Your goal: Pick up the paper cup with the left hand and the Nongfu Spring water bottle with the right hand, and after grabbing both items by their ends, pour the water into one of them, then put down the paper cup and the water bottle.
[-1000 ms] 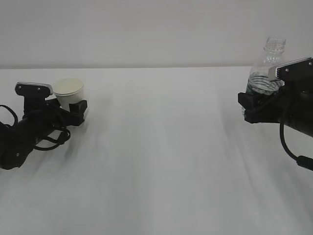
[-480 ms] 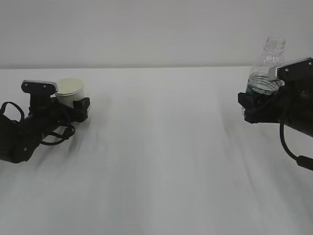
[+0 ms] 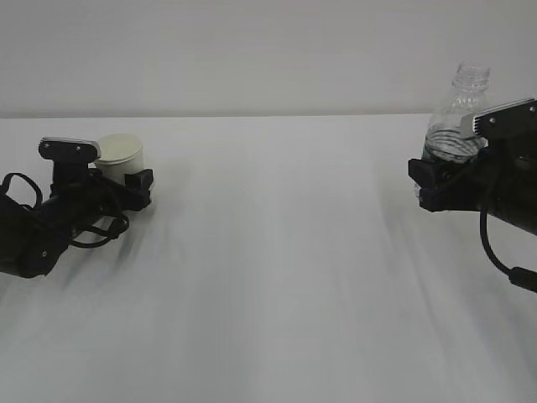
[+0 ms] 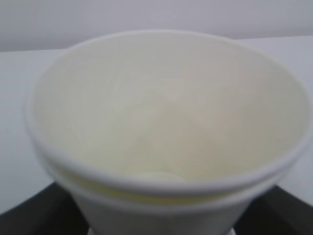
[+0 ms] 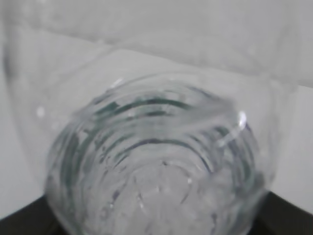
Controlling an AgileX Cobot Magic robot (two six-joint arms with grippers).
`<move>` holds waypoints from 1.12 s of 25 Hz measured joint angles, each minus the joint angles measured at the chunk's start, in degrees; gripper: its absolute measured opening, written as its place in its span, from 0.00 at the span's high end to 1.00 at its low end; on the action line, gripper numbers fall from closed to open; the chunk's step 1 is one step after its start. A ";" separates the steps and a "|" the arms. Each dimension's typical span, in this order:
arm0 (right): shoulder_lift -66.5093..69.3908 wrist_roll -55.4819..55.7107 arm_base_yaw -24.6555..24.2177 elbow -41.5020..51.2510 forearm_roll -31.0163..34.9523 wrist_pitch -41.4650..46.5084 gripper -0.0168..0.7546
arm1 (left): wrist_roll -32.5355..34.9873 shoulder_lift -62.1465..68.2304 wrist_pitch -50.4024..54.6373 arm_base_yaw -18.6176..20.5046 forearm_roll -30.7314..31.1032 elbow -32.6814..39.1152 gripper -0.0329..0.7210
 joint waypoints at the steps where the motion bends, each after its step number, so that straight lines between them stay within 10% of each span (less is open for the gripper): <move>1: 0.00 0.00 0.00 0.00 0.00 0.00 0.37 | 0.00 0.00 -0.01 0.00 0.00 0.00 0.21; 28: 0.00 0.00 0.00 0.00 -0.34 0.00 0.37 | -3.90 -10.82 0.74 0.00 11.04 5.93 0.30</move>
